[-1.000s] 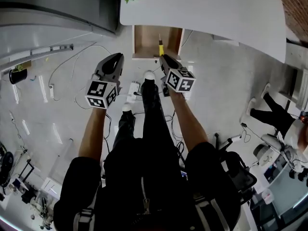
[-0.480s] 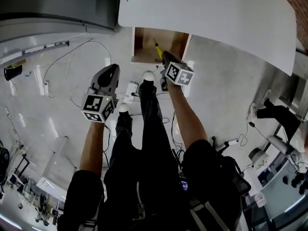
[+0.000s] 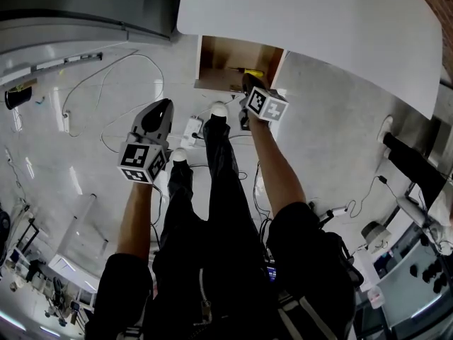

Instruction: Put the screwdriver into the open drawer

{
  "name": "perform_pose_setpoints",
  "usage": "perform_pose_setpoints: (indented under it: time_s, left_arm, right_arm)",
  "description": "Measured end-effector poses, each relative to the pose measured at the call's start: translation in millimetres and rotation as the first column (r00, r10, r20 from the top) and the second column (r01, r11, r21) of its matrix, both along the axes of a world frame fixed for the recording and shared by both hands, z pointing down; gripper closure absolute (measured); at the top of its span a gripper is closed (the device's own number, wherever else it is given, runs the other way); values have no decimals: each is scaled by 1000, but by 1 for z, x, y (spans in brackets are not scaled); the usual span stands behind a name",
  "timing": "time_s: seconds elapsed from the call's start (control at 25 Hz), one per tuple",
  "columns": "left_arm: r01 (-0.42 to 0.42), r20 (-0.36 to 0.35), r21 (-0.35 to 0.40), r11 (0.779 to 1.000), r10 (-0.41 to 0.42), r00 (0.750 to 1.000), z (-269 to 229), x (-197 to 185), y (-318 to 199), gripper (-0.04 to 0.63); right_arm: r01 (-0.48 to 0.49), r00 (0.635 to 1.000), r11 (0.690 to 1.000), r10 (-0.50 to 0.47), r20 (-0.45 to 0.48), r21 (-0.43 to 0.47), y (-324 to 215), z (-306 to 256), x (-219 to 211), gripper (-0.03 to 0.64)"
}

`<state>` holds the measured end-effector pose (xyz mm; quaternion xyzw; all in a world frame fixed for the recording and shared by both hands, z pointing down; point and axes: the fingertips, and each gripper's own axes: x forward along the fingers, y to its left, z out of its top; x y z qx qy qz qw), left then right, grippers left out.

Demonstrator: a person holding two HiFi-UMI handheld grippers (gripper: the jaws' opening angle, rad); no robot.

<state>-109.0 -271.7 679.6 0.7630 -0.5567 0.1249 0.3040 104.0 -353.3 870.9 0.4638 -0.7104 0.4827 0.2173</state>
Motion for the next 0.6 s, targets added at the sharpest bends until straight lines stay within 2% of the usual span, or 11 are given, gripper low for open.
perform_pose_setpoints:
  time_s: [0.32,0.48,0.6]
  left_arm:
    - [11,14,30,999,-11,1000,-37,2,7,554]
    - [7,28,51,999,-8,1000,-63,5,5,555]
    - [7,38,76,997,-10,999,-87,10,0,555]
  right_arm:
    - [54,998,996,-55,8,64,22,-48,4,609]
    - [90,996,984,-90,-8,153,21,-94,5,609]
    - [145,989,955,-141,-37,259,16,-141,3,611]
